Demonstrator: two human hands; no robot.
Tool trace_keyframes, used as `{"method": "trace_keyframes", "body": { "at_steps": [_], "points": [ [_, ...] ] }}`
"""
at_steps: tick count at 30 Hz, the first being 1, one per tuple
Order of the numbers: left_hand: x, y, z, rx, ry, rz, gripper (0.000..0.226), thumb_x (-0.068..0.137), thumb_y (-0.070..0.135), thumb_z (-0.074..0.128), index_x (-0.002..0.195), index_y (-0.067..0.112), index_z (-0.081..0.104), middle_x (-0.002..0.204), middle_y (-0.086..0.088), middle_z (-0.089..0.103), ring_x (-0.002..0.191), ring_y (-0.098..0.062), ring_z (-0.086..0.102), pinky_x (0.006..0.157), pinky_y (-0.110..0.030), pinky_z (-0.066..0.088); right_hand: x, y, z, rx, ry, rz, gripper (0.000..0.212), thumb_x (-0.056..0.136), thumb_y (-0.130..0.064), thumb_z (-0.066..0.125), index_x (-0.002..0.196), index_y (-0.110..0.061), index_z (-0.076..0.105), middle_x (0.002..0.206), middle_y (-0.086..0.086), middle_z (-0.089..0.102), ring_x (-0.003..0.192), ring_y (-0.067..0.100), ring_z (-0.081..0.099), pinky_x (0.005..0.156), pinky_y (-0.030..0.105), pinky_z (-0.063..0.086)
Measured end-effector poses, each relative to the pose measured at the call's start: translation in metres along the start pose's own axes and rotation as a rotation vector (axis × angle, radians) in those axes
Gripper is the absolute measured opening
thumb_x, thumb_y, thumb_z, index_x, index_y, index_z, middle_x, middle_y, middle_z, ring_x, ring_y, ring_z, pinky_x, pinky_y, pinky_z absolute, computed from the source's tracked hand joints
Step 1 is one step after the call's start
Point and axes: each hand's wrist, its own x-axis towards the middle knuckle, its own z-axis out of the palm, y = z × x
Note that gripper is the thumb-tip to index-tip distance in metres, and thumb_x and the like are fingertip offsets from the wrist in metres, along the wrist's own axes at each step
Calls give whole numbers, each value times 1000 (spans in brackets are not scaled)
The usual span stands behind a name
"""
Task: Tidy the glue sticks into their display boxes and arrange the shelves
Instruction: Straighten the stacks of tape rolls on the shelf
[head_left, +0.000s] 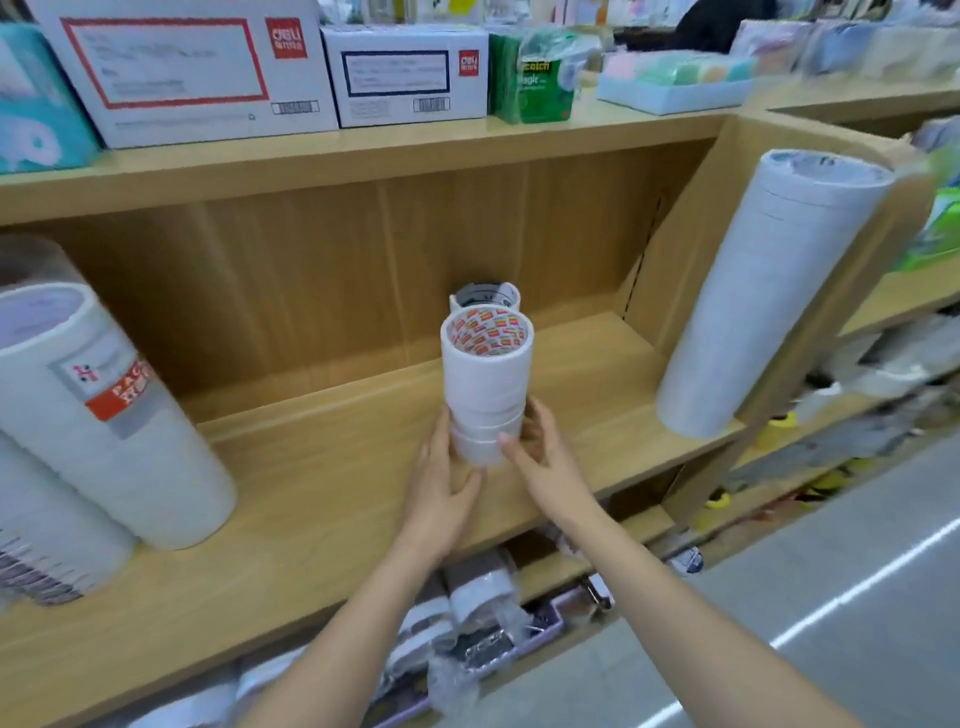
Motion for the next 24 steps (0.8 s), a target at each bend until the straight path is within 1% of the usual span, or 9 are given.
{"method": "trace_keyframes", "body": {
  "at_steps": [2,6,10,13,15,17,19,22,24],
  "points": [
    [6,3,11,-59,79,-52,78,89,20,64,154,18,20,155,3,33,139,-5,30,109,-17,23,11,2,-6,51,-23,-28,53,93,-21,66,139,-18,40,134,1,56,119,9,56,94,18,48],
    [15,0,30,-115,158,-140,87,77,45,56,154,29,19,152,8,38,139,-11,40,114,-43,37,29,2,-18,48,-67,-71,54,91,-14,68,139,-12,44,128,2,60,111,11,60,93,25,52],
    [25,4,42,-123,139,-194,98,74,52,56,157,27,10,153,3,37,139,-14,40,115,-44,35,37,0,-38,30,-190,-63,54,94,-11,63,143,-12,40,129,0,57,110,3,56,86,7,45],
    [27,14,46,-74,120,-198,96,84,34,64,157,16,6,157,-9,28,145,-22,28,120,-40,24,33,5,-47,-11,-234,-71,56,94,-10,62,144,-14,39,130,-2,55,118,9,55,90,7,43],
    [20,23,53,45,218,-208,87,87,13,65,155,4,10,157,-19,18,146,-30,20,120,-32,14,24,5,-59,-32,-167,-78,48,94,-9,61,140,-12,45,127,-2,56,109,8,57,86,7,44],
    [9,33,60,134,384,-147,75,83,1,64,147,-3,25,145,-24,26,135,-37,28,112,-31,18,14,5,-74,-39,-52,-98,38,95,-9,60,131,-14,53,118,-3,61,98,2,59,82,10,46],
    [0,40,69,188,442,-48,62,80,1,63,137,0,37,133,-20,34,124,-35,35,106,-33,24,3,6,-89,-61,60,-101,30,95,-12,59,124,-18,57,109,-6,65,95,-1,60,80,12,47],
    [-6,45,82,277,296,60,52,79,10,59,130,10,49,127,-13,41,118,-31,38,101,-35,30,-15,10,-110,-102,211,-76,25,96,-14,57,120,-19,58,103,-7,64,95,3,60,82,18,49],
    [-8,47,91,360,143,153,55,79,15,56,135,13,50,136,-13,44,127,-32,38,106,-42,32,-23,11,-122,-135,289,-82,23,95,-13,57,118,-18,56,101,-4,61,94,10,59,83,28,50]
  ]
}}
